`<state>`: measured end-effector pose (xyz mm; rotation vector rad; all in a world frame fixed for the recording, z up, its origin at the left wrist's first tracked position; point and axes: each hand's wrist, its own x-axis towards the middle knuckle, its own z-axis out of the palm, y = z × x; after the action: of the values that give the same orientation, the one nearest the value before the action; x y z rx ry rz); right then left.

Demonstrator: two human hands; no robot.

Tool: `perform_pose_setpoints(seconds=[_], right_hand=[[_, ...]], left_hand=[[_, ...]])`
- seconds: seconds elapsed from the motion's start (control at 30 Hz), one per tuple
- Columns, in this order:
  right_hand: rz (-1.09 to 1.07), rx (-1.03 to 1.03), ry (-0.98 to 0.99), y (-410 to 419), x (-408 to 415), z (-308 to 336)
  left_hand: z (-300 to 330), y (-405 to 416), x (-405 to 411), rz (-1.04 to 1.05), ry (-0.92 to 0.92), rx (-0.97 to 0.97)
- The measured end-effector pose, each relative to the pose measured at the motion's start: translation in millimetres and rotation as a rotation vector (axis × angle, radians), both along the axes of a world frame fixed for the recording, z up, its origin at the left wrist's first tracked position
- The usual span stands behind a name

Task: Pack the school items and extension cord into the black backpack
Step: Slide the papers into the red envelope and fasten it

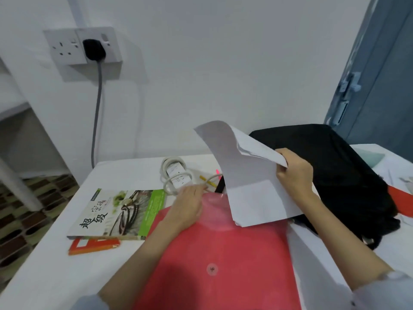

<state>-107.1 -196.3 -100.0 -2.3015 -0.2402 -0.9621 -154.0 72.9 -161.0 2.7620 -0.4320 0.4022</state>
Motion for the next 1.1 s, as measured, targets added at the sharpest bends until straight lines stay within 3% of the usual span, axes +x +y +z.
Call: perform_pose_setpoints(seconds=[0.07,0.13,0.17,0.33,0.43,0.63,0.77,0.9,1.0,1.1], right_hand=[[0.005,-0.015,-0.031,1,6,-3],[0.000,-0.042,-0.057,1,12,-6],[0.001,-0.052,-0.072,1,14,-7],[0.002,-0.044,-0.097,3,29,-9],[0.038,-0.038,-0.089,8,38,-7],[0.157,-0.111,-0.079,31,48,-9],[0.292,-0.132,0.083,43,52,-12],[0.449,-0.239,0.411,45,48,-6],[0.472,-0.291,0.655,33,49,2],[0.442,-0.447,0.751,28,47,8]], left_hand=[[-4,8,0,0.014,-0.329,0.173],[-10,18,-4,0.031,-0.480,0.307],[-13,22,-7,0.038,-0.444,0.318],[-16,41,-26,0.041,0.246,0.143],[-8,49,-31,0.005,0.439,-0.029],[20,53,-36,-0.064,0.541,-0.500],[30,57,-38,-0.112,0.530,-0.573],[25,54,-38,-0.069,0.460,-0.595],[25,56,-40,-0.082,0.514,-0.655],[27,58,-41,-0.037,0.504,-0.714]])
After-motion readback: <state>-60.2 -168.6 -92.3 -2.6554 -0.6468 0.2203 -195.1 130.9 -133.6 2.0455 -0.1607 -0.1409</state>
